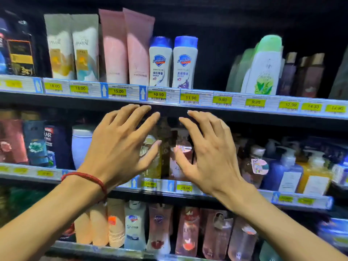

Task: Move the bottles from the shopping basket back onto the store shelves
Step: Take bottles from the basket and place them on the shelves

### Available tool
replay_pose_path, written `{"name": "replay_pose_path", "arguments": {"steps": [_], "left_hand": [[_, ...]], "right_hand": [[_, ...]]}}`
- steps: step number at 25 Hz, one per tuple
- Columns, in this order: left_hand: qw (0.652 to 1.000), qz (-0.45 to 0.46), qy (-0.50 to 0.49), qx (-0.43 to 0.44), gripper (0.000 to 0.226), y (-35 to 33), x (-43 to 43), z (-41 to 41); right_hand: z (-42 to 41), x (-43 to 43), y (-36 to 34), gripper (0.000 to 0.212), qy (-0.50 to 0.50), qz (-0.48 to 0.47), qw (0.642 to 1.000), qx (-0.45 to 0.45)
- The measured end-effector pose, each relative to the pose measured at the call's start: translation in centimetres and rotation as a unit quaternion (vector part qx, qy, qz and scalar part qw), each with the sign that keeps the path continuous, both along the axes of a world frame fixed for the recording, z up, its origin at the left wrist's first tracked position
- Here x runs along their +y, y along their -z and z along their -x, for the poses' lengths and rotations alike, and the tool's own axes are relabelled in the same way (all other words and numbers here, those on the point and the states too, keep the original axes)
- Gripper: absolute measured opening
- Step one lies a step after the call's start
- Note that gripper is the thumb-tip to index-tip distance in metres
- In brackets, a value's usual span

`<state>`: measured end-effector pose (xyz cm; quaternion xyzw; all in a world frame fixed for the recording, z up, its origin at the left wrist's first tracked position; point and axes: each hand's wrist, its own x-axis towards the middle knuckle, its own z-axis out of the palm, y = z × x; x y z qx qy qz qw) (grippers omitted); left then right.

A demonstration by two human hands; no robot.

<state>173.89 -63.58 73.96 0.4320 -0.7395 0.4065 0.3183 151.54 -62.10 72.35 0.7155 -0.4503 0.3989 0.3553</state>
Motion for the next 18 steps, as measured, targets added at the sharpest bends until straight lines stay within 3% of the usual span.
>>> {"name": "replay_pose_path", "arguments": {"steps": [10,18], "left_hand": [[0.987,-0.143,-0.068,-0.024,0.065,10.5,5.8,-6.5],[0.951,-0.251,-0.181,0.007,0.069,20.1,16.9,-8.6]], "right_hand": [[-6.2,4.5,11.2,0.063,0.002,-0.131,0.991,-0.032],[-8.4,10.9,20.4,0.063,-0.085,-0.216,0.972,-0.015]]}}
